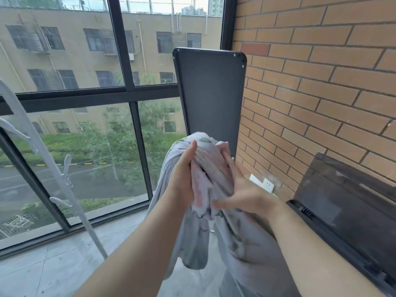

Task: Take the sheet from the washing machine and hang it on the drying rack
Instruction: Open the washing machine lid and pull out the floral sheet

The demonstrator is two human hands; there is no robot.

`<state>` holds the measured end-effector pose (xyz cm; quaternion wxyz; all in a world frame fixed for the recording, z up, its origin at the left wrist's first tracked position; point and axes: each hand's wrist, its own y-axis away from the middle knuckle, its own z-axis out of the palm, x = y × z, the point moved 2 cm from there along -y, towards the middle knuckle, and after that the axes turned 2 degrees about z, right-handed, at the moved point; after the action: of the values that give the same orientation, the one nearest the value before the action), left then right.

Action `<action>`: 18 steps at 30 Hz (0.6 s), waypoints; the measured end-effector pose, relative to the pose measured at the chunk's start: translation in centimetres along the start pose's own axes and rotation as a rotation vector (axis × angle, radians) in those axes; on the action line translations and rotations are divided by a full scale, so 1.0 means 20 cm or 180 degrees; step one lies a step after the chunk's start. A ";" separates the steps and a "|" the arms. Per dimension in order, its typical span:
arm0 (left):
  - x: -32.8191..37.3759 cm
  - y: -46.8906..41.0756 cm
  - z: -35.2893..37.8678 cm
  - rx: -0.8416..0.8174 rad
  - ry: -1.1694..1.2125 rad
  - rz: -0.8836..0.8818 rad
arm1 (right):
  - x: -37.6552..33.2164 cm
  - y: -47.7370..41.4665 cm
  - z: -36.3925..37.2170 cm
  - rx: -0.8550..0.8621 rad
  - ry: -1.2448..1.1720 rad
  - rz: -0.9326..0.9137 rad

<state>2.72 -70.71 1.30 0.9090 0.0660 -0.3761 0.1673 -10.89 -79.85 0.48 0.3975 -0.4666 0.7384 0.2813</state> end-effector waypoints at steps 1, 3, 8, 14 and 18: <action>0.01 0.00 -0.01 0.0097 0.0117 0.0008 | 0.10 0.02 0.06 -0.0076 0.0263 0.0181; 0.00 0.01 -0.01 0.0082 0.0244 0.0123 | 0.28 0.02 0.18 0.0390 0.0565 0.0655; -0.01 0.03 0.03 0.0188 0.0147 0.0187 | 0.37 -0.02 0.23 0.1680 0.0215 0.1093; -0.16 -0.02 -0.06 0.0143 -0.0772 0.0102 | 0.11 -0.04 -0.08 0.2449 0.0341 0.0599; -0.30 -0.01 0.01 0.0345 -0.0602 0.0041 | -0.12 -0.05 -0.08 0.2065 0.0567 -0.0173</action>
<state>-1.29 -72.39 -2.84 0.8634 0.1281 -0.4510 0.1862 -9.85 -80.30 3.32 0.4665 -0.3580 0.8086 -0.0209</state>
